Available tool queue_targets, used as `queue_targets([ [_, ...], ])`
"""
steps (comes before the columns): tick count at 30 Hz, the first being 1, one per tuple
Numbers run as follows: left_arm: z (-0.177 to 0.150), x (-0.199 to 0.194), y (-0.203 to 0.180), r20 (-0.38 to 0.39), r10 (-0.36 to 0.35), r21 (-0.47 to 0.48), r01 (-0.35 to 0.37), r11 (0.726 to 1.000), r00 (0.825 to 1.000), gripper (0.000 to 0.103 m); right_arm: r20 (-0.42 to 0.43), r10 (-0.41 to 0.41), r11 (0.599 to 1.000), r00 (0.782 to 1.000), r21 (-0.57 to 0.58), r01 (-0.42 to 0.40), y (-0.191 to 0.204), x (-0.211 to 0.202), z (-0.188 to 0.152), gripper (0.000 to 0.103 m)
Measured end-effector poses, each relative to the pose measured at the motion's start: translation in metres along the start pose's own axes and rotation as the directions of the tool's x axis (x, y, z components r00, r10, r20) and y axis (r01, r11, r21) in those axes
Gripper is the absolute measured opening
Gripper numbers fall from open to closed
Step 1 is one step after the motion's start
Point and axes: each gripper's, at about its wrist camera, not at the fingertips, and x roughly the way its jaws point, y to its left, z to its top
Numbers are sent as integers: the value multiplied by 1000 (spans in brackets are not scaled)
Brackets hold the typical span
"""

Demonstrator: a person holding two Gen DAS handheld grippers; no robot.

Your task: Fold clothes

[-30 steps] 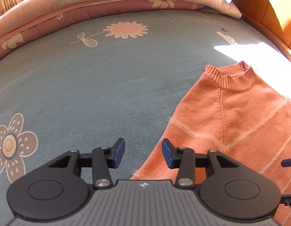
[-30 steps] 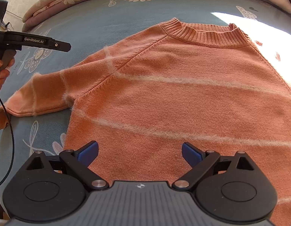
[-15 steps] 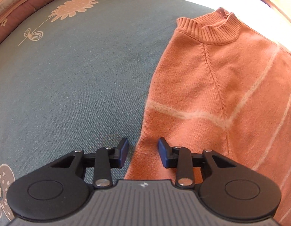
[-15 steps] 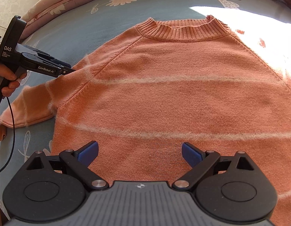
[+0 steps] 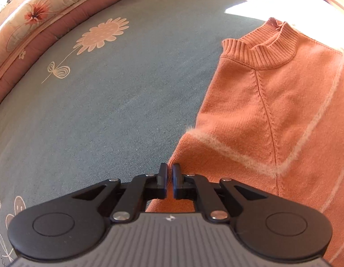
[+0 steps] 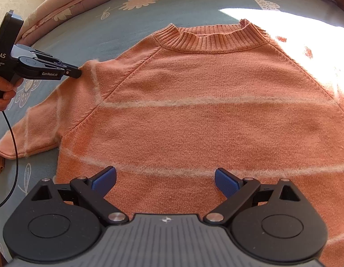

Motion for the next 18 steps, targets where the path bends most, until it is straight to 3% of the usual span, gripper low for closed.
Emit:
queue_targets([
  [2, -4, -3, 5, 8, 17, -27, -17, 1000, 1000, 13, 1, 7, 1000, 1000, -5, -7, 2, -2, 2, 97],
  [7, -19, -27, 30, 39, 23, -201, -15, 979, 999, 15, 14, 12, 999, 1000, -38, -11, 8, -5, 5, 97],
  [8, -23, -32, 31, 52, 7, -226, 5, 974, 999, 16, 16, 11, 999, 1000, -38, -10, 9, -5, 5, 97],
  [11, -34, -45, 23, 96, -71, -262, 94, 960, 993, 33, 16, 16, 1000, 1000, -27, -15, 12, -4, 4, 97],
  [13, -42, -42, 11, 102, -132, -266, 155, 951, 986, 36, 11, 19, 999, 1000, -33, -19, 16, -2, 2, 97],
  [16, -62, -29, 5, 67, -153, -331, 167, 929, 986, 37, 4, 29, 998, 1000, -55, -29, 26, -3, 1, 97],
  [18, -82, -26, 10, 56, -117, -383, 129, 915, 992, 37, 3, 35, 997, 999, -74, -35, 31, -4, 1, 97],
])
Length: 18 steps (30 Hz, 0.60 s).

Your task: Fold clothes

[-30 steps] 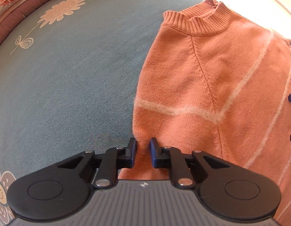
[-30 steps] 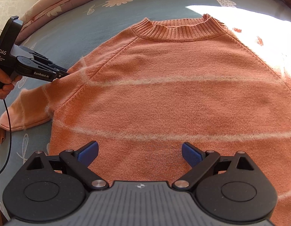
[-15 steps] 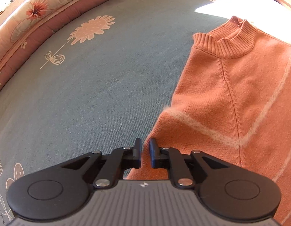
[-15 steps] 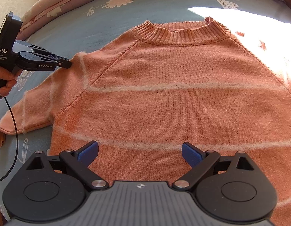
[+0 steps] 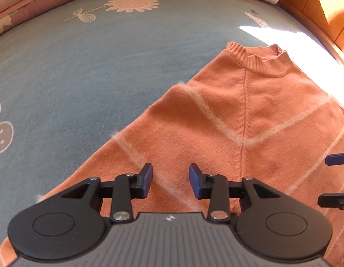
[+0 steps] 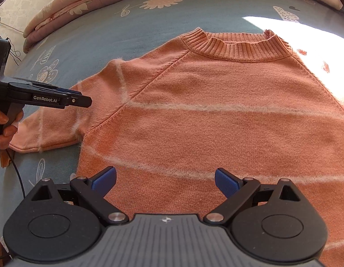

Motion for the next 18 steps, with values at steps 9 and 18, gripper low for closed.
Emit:
queue_targets([
  [9, -65, -60, 83, -16, 205, -279, -201, 939, 979, 36, -8, -20, 1000, 1000, -9, 20, -1, 1, 2, 97],
  [18, -114, -138, 90, 46, 497, -352, -452, 820, 866, 50, -31, 17, 999, 999, -46, -18, 19, 9, 1, 97],
])
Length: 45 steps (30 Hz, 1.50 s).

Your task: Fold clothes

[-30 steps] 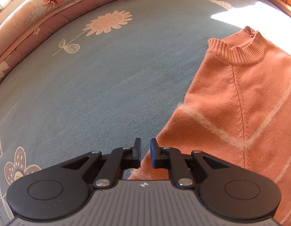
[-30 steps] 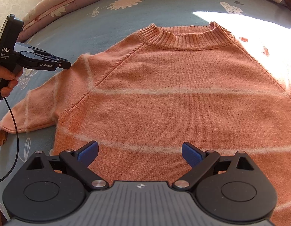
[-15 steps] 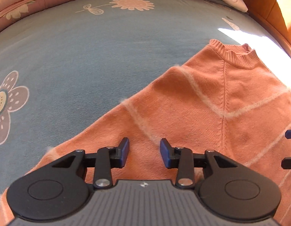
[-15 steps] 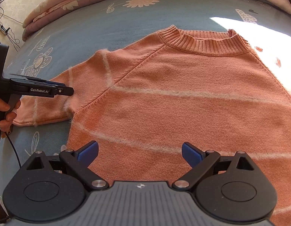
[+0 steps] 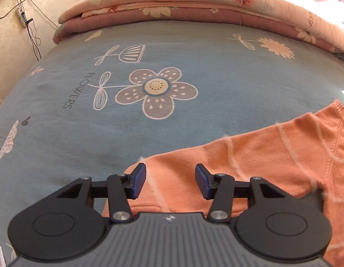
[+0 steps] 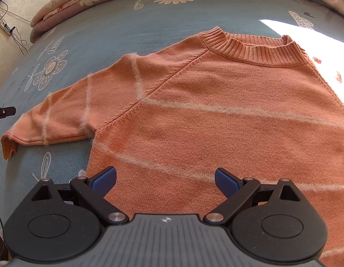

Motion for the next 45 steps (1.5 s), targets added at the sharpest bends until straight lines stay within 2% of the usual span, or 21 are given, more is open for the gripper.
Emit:
queue_targets([
  [2, -14, -5, 1, 4, 79, 76, -79, 994, 997, 50, -7, 9, 1000, 1000, -14, -9, 6, 2, -1, 97],
  [4, -31, -5, 1, -7, 158, 159, -155, 975, 987, 52, -15, 15, 1000, 1000, -27, -16, 10, 4, -1, 97],
  [5, -39, -2, 2, -14, 183, 185, -177, 967, 983, 57, -20, 18, 999, 1000, -32, -19, 12, 6, -1, 97],
  [7, -54, 9, 5, -32, 213, 218, -202, 955, 976, 58, -31, 21, 999, 999, -40, -22, 15, 9, -2, 97],
  [11, -66, 34, 14, -64, 208, 173, -194, 966, 976, 58, -46, 21, 998, 999, -54, -23, 20, 13, -1, 97],
  [14, -65, 43, 16, -34, 197, 167, -188, 968, 980, 60, -45, 14, 997, 999, -78, -18, 24, 13, -2, 97],
  [22, -50, 38, 22, 35, 161, 232, -165, 959, 986, 61, -51, -1, 997, 999, -81, -3, 31, 15, -3, 97],
  [25, -48, 50, 34, 19, 207, 214, -207, 955, 978, 61, -55, 1, 998, 998, -66, -5, 35, 20, -4, 97],
  [26, -47, 55, 40, 4, 225, 199, -221, 955, 974, 56, -56, 5, 998, 998, -64, -8, 37, 21, -4, 97],
  [28, -46, 64, 49, -35, 222, 166, -214, 963, 974, 42, -59, 8, 997, 998, -71, -12, 41, 22, -4, 97],
  [29, -47, 67, 50, -58, 214, 161, -202, 966, 975, 28, -65, 6, 997, 998, -82, -12, 44, 24, -5, 97],
  [30, -48, 67, 47, -55, 228, 182, -215, 959, 972, 21, -70, 3, 996, 998, -91, -9, 46, 25, -6, 97],
  [32, -50, 63, 39, -14, 283, 232, -272, 934, 959, 16, -80, -7, 994, 997, -105, -1, 49, 28, -8, 97],
  [35, -47, 50, 34, 71, 370, 237, -376, 896, 926, 17, -106, -19, 995, 994, -97, 9, 50, 33, -11, 97],
  [40, -35, 26, 47, 147, 509, 144, -528, 837, 848, 16, -122, -43, 991, 992, -128, 28, 55, 39, -15, 99],
  [42, -35, 22, 59, 118, 529, 113, -540, 834, 841, 16, -122, -50, 989, 991, -142, 32, 57, 41, -17, 102],
  [45, -40, 23, 75, 61, 528, 94, -531, 842, 847, 17, -124, -58, 987, 991, -159, 38, 60, 43, -18, 103],
])
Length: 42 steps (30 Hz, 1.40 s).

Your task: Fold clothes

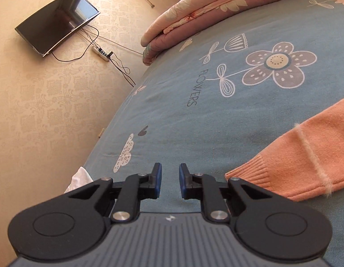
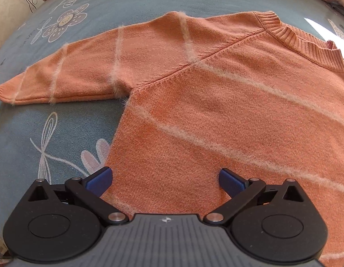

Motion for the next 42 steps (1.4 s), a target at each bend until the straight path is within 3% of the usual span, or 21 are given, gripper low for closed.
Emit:
queue_targets([
  [3, -2, -1, 8, -23, -49, -58, 47, 997, 999, 20, 3, -5, 1000, 1000, -20, 5, 1, 1, -2, 103],
  [7, 9, -4, 1, -3, -187, -132, 185, 974, 982, 22, 9, -13, 998, 1000, -55, 13, 4, 1, -4, 103],
  [9, 15, -3, -9, 11, -260, -140, 259, 956, 965, 23, 9, -20, 997, 1000, -81, 21, 6, 2, -5, 103],
  [12, 22, -1, -33, 40, -379, -132, 381, 915, 925, 24, 5, -34, 993, 999, -115, 34, 8, 3, -6, 103],
  [16, 26, 2, -69, 45, -470, -71, 472, 879, 882, 27, -2, -56, 988, 998, -143, 55, 13, 6, -6, 103],
  [19, 19, 10, -83, 16, -463, -16, 463, 886, 886, 28, -9, -59, 988, 998, -142, 57, 14, 6, -4, 103],
  [20, 14, 15, -79, 11, -458, -33, 458, 888, 889, 32, -10, -59, 988, 998, -142, 57, 14, 7, -4, 103],
  [21, 10, 20, -72, 17, -458, -62, 459, 887, 889, 45, -10, -59, 988, 998, -143, 57, 14, 7, -4, 103],
  [23, 2, 33, -55, -14, -425, -116, 421, 900, 905, 68, -7, -56, 988, 998, -144, 55, 13, 6, -5, 103],
  [24, 0, 37, -47, -36, -422, -147, 413, 899, 906, 74, -5, -55, 988, 998, -145, 54, 12, 6, -6, 103],
  [26, -1, 44, -33, -77, -419, -196, 399, 896, 905, 74, 2, -55, 988, 998, -145, 55, 12, 6, -7, 103],
  [28, 4, 39, -28, -105, -426, -210, 398, 893, 899, 66, 5, -56, 988, 998, -146, 56, 12, 5, -7, 103],
  [29, 10, 31, -31, -92, -447, -207, 422, 883, 890, 66, 5, -56, 988, 998, -147, 56, 12, 5, -7, 103],
  [31, 23, 11, -39, -44, -506, -196, 489, 850, 861, 66, 9, -47, 989, 999, -139, 48, 11, 2, -4, 103],
  [32, 31, -1, -49, -14, -548, -178, 538, 824, 836, 68, 12, -41, 990, 999, -132, 42, 10, 0, -2, 103],
  [35, 55, -38, -87, 72, -683, -87, 687, 722, 727, 69, 93, 7, 994, 996, -109, 4, 0, -18, 12, 95],
  [37, 66, -58, -117, 105, -749, -13, 754, 656, 654, 71, 157, 14, 993, 987, -120, 5, -9, -28, 29, 75],
  [38, 70, -66, -131, 118, -771, 21, 774, 632, 626, 71, 183, 5, 991, 983, -130, 19, -14, -30, 41, 56],
  [39, 72, -74, -144, 130, -786, 53, 787, 614, 605, 71, 206, -2, 990, 979, -137, 31, -19, -31, 53, 44],
  [42, 75, -89, -178, 131, -826, 124, 818, 562, 548, 71, 262, -25, 989, 965, -134, 62, -39, -26, 93, 27],
])
